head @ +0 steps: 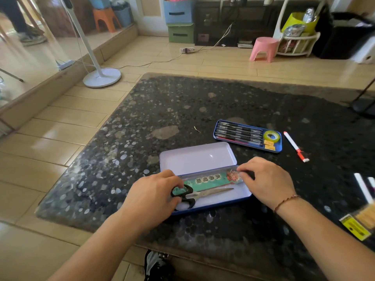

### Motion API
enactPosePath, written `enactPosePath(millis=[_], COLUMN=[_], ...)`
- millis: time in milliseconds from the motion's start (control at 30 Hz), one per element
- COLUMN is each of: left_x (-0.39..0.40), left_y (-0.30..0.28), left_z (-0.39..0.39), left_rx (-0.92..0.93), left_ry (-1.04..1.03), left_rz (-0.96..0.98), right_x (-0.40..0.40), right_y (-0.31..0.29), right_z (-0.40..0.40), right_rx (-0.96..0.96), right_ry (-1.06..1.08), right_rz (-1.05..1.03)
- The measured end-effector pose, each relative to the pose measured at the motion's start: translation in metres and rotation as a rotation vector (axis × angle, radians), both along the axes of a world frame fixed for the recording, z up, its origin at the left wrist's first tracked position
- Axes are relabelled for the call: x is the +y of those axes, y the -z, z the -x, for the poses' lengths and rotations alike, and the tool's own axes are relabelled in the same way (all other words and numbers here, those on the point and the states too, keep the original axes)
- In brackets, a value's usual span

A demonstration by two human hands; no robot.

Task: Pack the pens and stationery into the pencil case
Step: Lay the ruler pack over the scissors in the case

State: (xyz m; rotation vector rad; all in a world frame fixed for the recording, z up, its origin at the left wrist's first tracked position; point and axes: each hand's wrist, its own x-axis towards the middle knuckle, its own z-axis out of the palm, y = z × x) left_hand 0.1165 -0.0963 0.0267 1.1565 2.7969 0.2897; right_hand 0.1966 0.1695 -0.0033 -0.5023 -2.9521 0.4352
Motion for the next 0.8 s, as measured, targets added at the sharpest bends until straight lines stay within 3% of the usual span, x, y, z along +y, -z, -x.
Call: enactPosePath(millis=[133,333,600,800], left_x=[-0.002,0.001,0.004,0.008], left_y=[-0.002,0.005,0.001,-0.003], left_z=[0.002,0.004,-0.005,-0.008], left_rx=[0.040,-0.022,0.107,0.071], left_ry=[-0.056,-0.080,-0.074,-0.049], left_rz=[0.062,0.132,0.328,0.172], right_x=[-0.009,-0.020,-0.021,-0.024], right_y=[-0.001,0.005,0.002,-0.001], right_z=[0.005,0.004,0.000,-0.006], right_rx=[-0.127,-0.111,-0.130,0.019], right_ry=[-0.017,0.050,0.050,0.011], right_rz=[-0.113,-0.079,-0.101,-0.156])
